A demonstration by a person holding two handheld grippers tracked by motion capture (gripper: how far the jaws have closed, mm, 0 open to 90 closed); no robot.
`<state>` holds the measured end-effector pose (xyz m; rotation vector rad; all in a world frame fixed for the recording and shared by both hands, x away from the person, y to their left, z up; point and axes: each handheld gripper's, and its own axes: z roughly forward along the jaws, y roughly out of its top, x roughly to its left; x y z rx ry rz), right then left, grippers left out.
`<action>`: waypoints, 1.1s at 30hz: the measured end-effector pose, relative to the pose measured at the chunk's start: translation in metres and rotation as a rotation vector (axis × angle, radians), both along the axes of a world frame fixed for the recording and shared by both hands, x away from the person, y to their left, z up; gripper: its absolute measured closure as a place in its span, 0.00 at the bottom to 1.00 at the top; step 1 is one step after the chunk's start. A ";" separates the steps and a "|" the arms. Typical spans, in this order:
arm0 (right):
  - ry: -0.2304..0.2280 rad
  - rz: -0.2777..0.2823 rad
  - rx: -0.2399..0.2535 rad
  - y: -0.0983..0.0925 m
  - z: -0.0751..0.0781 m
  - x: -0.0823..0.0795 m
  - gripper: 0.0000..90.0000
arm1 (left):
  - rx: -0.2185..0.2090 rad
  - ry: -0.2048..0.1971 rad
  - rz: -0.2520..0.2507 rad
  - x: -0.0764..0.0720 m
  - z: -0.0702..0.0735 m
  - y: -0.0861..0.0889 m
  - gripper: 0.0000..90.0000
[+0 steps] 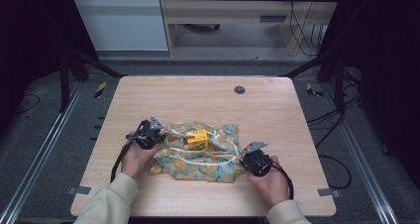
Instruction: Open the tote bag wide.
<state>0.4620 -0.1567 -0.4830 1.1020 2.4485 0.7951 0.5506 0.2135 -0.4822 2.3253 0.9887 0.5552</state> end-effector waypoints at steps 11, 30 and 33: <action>0.002 -0.025 0.006 -0.004 -0.001 0.005 1.00 | 0.020 0.009 -0.003 -0.002 0.000 0.001 1.00; -0.014 -0.032 0.055 -0.012 -0.003 0.008 1.00 | 0.024 0.019 0.000 -0.004 -0.001 0.002 0.95; -0.031 -0.037 0.078 -0.014 -0.001 0.008 0.97 | 0.012 -0.001 0.011 -0.006 0.001 0.005 0.90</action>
